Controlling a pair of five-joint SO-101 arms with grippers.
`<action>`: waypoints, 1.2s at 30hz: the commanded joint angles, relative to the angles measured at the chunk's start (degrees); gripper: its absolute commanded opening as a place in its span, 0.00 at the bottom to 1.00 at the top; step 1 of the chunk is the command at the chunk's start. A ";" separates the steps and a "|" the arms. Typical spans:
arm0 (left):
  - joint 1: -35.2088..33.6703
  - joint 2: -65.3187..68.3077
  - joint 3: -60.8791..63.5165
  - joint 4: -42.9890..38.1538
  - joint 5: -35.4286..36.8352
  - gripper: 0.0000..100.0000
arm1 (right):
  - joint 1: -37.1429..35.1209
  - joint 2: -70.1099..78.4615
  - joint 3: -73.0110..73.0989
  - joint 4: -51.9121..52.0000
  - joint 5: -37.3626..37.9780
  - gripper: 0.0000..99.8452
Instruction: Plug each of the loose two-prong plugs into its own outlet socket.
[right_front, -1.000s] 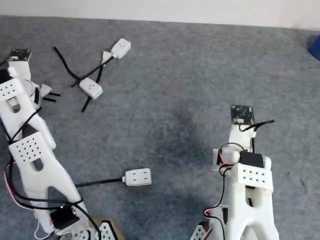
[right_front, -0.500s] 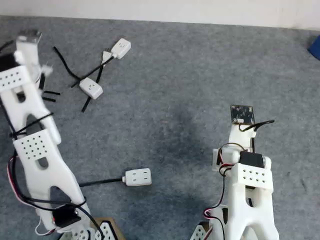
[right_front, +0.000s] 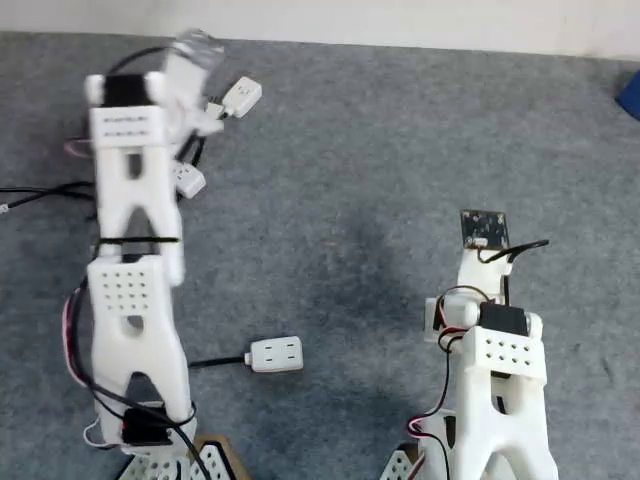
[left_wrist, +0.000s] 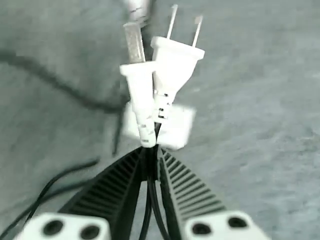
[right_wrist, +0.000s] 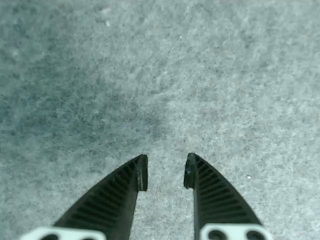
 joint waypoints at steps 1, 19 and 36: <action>1.71 3.21 0.13 -0.44 -0.70 0.01 | -0.40 0.13 -0.13 0.22 0.88 0.13; 6.99 10.77 -3.82 -0.53 -7.03 0.08 | -0.40 0.13 -0.13 0.22 0.88 0.13; 7.60 14.90 -6.73 -2.11 -7.03 0.08 | -0.40 0.13 -0.04 0.22 0.97 0.13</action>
